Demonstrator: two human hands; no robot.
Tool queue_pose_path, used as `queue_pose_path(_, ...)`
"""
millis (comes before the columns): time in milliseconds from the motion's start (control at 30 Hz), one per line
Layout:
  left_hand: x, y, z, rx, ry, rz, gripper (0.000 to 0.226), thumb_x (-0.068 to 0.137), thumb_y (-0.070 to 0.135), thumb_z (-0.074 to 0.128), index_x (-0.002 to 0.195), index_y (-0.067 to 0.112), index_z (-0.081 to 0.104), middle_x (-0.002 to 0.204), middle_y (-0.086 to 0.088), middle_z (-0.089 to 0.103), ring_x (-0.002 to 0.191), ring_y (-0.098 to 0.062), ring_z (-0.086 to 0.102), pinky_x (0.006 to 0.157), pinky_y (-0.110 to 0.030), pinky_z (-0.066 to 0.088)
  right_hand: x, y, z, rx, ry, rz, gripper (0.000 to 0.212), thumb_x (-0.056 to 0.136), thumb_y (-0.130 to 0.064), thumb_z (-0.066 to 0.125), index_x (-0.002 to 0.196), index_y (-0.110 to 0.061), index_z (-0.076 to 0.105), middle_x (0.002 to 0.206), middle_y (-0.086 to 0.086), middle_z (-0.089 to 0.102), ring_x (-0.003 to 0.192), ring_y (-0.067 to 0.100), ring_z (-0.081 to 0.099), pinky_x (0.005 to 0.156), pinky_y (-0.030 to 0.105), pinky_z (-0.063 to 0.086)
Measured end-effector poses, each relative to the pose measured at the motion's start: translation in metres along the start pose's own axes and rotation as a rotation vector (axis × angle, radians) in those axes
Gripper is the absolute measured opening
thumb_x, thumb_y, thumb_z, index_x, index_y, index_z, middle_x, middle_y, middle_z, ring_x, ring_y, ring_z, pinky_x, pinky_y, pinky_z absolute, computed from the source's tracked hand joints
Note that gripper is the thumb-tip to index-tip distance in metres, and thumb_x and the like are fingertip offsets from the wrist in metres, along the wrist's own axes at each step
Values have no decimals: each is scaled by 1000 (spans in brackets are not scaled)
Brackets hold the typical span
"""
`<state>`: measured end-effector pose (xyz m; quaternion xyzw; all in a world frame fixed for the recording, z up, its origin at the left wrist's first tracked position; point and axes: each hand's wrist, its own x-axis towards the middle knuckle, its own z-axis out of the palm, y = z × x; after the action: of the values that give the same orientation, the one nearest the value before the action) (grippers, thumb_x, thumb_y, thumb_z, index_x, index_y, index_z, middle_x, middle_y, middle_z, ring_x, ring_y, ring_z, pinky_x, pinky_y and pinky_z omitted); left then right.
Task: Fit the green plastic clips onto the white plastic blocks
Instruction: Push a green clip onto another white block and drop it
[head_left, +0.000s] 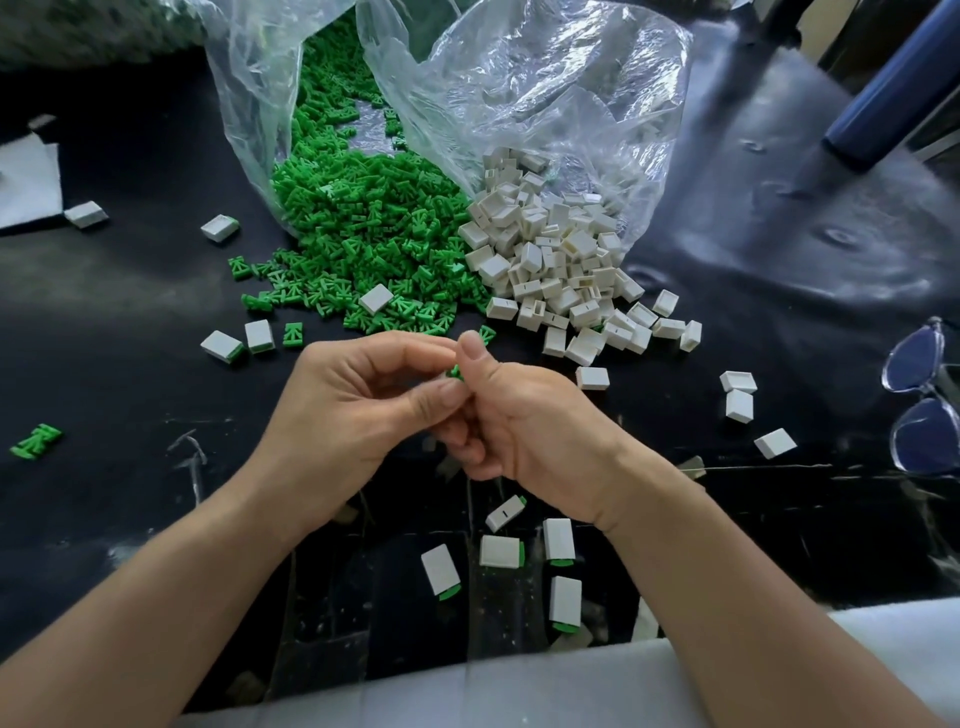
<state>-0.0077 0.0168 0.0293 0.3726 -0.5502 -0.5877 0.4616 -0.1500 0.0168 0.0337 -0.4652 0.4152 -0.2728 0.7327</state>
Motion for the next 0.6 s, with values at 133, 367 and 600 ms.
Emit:
queue_pose_path(133, 0, -1, 0, -14, 33, -21, 18, 63, 6, 64, 80, 5, 72, 83, -2, 73, 54, -14, 64, 55, -22, 54, 0, 3, 2, 47, 30, -11, 56, 70, -52, 43, 87, 0, 56, 57, -6, 40, 53, 7, 34, 46, 17, 27)
queue_pose_path(367, -1, -2, 1, -13, 37, -14, 21, 63, 8, 65, 83, 11, 72, 83, 0, 74, 63, -15, 68, 58, -20, 54, 0, 4, 6, -25, 98, -27, 37, 81, -51, 39, 79, -14, 45, 59, -6, 32, 52, 6, 28, 47, 16, 24)
queue_pose_path(600, 0, -2, 1, -3, 38, -34, 21, 63, 7, 65, 82, 11, 73, 89, -5, 73, 65, -16, 69, 58, -20, 55, 2, 9, 7, -68, 164, -23, 37, 96, -40, 34, 69, -18, 46, 57, -9, 35, 50, 4, 31, 44, 13, 29)
